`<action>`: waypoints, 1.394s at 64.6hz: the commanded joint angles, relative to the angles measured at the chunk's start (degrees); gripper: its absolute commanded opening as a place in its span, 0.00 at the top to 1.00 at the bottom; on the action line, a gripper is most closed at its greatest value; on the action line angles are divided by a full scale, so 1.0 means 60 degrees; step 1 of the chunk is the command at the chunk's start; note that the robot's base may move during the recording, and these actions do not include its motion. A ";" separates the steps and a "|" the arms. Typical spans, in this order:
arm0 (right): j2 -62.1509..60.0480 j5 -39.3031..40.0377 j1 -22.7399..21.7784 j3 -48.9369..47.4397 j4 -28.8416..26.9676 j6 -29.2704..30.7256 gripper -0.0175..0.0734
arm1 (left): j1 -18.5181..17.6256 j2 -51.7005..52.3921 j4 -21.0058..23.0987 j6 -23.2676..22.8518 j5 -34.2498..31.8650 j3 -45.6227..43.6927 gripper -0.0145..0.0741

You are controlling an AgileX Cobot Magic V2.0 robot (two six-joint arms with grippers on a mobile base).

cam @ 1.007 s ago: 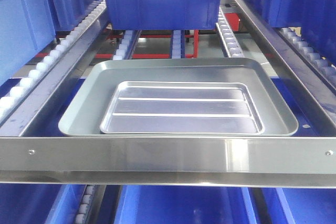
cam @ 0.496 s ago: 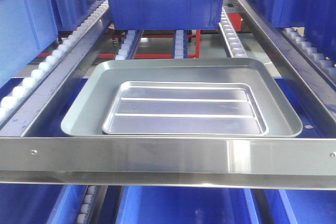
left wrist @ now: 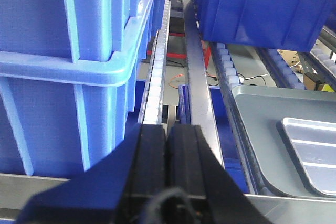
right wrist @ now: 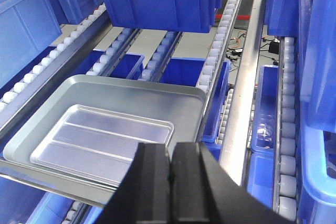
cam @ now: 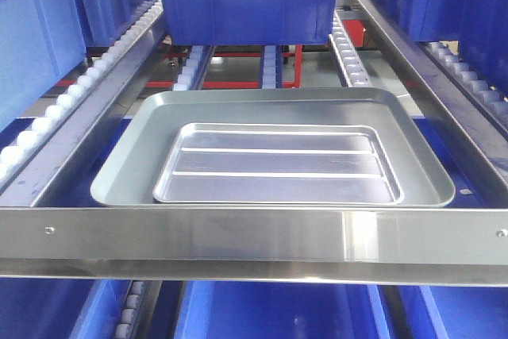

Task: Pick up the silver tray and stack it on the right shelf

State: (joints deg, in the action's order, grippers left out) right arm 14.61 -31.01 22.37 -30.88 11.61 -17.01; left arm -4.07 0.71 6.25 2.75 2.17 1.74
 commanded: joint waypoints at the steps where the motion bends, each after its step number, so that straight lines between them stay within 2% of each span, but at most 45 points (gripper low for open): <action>1: 0.0123 0.0791 -0.0005 -0.0234 0.0189 0.0090 0.75 | 0.0015 0.0120 0.0081 0.0026 -0.0899 0.0168 0.94; 26: 0.0123 0.0806 -0.0005 -0.0234 0.0189 0.0090 0.75 | 0.0015 0.0120 0.0081 0.0026 -0.0899 0.0168 0.94; 37: 0.0123 0.1716 -0.0104 0.0011 0.0530 0.0090 0.75 | 0.0015 0.0120 0.0081 0.0026 -0.0899 0.0168 0.94; 45: 0.0123 0.2638 -0.0778 0.0472 0.0683 0.0096 0.75 | 0.0015 0.0120 0.0081 0.0026 -0.0899 0.0168 0.94; 60: -0.0182 0.3588 -0.2814 0.2028 0.0418 0.0110 0.75 | 0.0015 0.0120 0.0081 0.0026 -0.0899 0.0168 0.94; 72: -0.1501 0.4107 -0.3312 0.3317 0.0255 0.0591 0.75 | 0.0015 0.0120 0.0081 0.0026 -0.0899 0.0168 0.94; 81: -0.2620 0.4044 -0.3473 0.4359 -0.0500 0.1366 0.75 | 0.0015 0.0120 0.0081 0.0026 -0.0899 0.0168 0.94; 90: -0.2726 0.4222 -0.4100 0.4892 -0.1238 0.1996 0.75 | 0.0015 0.0120 0.0081 0.0026 -0.0899 0.0168 0.94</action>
State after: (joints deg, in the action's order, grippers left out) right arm -0.57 -11.94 -0.12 -1.06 5.94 -7.44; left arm -4.07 0.71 6.25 2.75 2.05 1.74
